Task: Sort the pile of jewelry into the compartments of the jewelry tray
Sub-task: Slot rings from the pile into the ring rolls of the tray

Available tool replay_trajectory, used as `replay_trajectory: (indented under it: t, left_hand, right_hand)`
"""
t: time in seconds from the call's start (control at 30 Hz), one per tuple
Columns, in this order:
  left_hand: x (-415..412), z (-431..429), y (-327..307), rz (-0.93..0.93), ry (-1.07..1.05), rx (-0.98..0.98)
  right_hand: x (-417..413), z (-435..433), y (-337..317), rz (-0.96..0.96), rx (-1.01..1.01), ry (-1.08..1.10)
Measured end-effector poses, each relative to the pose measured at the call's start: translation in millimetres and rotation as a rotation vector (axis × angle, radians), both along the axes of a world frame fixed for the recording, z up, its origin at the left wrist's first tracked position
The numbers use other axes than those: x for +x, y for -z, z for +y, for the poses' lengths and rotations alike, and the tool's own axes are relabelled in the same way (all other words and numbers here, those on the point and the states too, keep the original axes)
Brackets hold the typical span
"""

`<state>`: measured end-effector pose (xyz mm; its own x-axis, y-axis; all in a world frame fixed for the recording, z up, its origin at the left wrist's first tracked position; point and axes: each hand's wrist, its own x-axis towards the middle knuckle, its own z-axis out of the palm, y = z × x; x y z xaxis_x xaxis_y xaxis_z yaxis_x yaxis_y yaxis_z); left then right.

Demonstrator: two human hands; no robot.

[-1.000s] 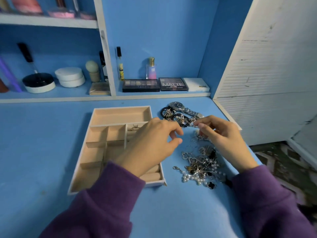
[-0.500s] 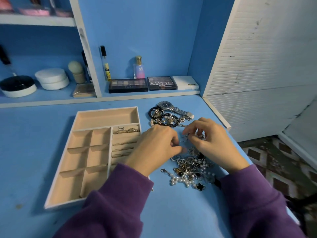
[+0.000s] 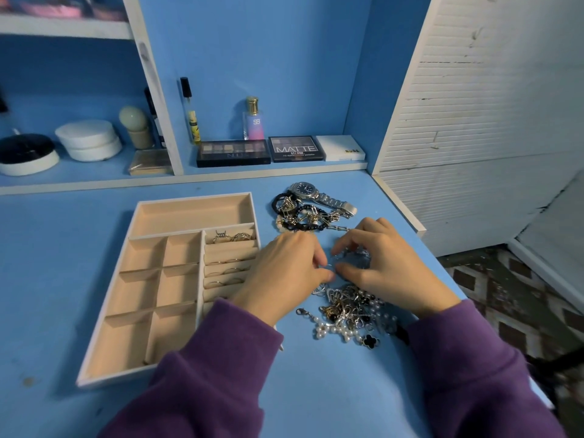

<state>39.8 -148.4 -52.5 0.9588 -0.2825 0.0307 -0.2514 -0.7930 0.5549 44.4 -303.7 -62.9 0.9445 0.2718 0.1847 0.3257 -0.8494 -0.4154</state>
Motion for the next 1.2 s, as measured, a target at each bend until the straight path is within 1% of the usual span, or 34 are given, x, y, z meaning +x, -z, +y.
replay_trajectory:
  t: [0.23, 0.4, 0.83, 1.0, 1.2]
  left_hand:
    - [0.9, -0.4, 5.0, -0.004, -0.037, -0.076]
    - [1.8, 0.1, 5.3, -0.014, -0.042, -0.078]
    - [1.7, 1.2, 4.6, -0.022, -0.051, -0.085]
    - [1.3, 0.9, 3.8, -0.024, -0.052, -0.085]
    - [2.1, 2.9, 1.0, -0.033, -0.063, -0.106]
  right_hand:
    - [-0.3, 1.2, -0.1, 0.051, 0.028, -0.014]
    - [-1.1, -0.2, 0.3, 0.016, -0.007, 0.009]
    - [1.2, 0.3, 0.6, 0.058, 0.044, -0.011]
    - [0.3, 1.4, 0.8, -0.006, 0.086, -0.029]
    - [-3.5, 3.9, -1.0, 0.014, 0.184, -0.061]
